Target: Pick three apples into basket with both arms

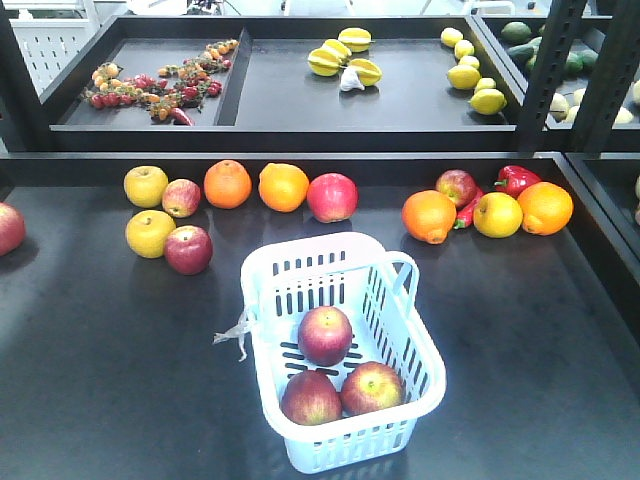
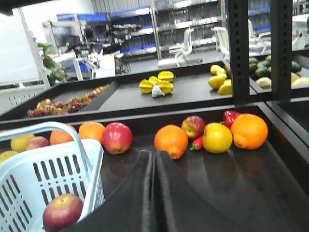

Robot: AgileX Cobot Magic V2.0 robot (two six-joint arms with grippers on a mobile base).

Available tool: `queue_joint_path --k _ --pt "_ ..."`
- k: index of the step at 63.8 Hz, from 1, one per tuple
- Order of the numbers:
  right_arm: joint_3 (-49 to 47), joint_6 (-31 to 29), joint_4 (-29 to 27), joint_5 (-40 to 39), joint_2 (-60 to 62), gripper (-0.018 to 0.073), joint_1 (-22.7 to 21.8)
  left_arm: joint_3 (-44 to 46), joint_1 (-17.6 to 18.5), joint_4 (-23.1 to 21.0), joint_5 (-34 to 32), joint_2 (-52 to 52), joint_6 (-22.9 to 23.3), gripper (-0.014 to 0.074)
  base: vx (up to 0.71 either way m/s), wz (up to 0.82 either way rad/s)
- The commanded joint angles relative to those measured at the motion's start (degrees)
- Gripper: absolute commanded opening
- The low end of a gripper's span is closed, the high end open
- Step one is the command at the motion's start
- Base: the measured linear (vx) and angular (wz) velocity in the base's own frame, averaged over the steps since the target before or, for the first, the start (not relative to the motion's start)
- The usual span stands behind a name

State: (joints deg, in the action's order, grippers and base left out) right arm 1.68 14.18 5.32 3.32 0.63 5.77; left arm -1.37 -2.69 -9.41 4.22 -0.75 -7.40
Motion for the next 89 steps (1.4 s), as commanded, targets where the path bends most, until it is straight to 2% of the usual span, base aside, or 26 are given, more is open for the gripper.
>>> queue_joint_path --k 1,89 --pt "0.8 -0.1 0.7 -5.0 0.6 -0.0001 -0.3 -1.4 -0.1 -0.6 -4.2 -0.8 0.1 -0.0006 0.00 0.00" --pt "0.8 -0.1 1.8 -6.8 0.6 -0.0001 -0.5 -1.4 -0.1 -0.6 -4.2 -0.8 0.1 -0.0006 0.00 0.00"
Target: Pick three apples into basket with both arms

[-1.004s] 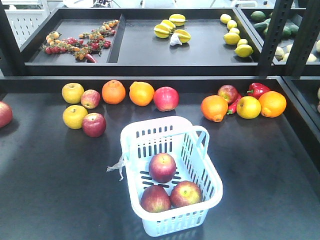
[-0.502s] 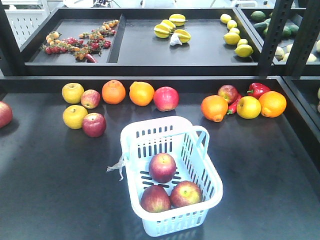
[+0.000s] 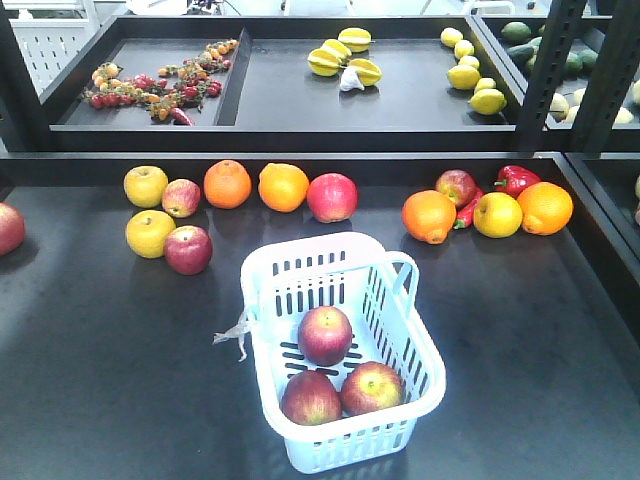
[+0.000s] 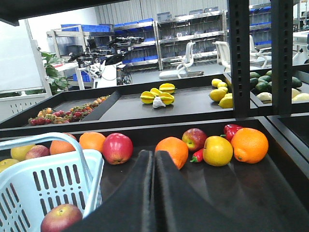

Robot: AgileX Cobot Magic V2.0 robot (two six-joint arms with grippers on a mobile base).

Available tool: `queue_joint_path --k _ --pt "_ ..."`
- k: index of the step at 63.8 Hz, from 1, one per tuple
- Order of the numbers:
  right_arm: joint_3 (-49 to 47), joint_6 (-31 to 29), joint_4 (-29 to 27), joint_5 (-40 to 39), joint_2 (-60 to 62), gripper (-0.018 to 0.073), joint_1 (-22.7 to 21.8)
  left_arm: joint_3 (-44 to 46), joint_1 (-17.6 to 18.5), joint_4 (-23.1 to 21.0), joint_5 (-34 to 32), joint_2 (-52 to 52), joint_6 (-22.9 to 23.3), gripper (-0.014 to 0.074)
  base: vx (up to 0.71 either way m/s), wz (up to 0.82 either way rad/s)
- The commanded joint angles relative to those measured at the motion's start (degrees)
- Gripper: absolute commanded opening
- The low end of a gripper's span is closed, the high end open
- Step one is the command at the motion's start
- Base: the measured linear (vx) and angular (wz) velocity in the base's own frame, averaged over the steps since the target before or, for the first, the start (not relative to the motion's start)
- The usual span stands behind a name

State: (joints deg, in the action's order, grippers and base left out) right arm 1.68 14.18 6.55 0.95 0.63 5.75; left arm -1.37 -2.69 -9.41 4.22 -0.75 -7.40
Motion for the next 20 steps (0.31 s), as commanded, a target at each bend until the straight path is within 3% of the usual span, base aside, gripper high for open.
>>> queue_joint_path --k 1,20 --pt "0.8 -0.1 0.6 -4.5 0.6 -0.0001 -0.5 -1.4 -0.1 -0.6 -4.2 -0.8 0.1 -0.0006 0.00 0.00" --pt "0.8 -0.1 0.6 -4.5 0.6 -0.0001 -0.5 -1.4 -0.1 -0.6 -4.2 -0.8 0.1 -0.0006 0.00 0.00"
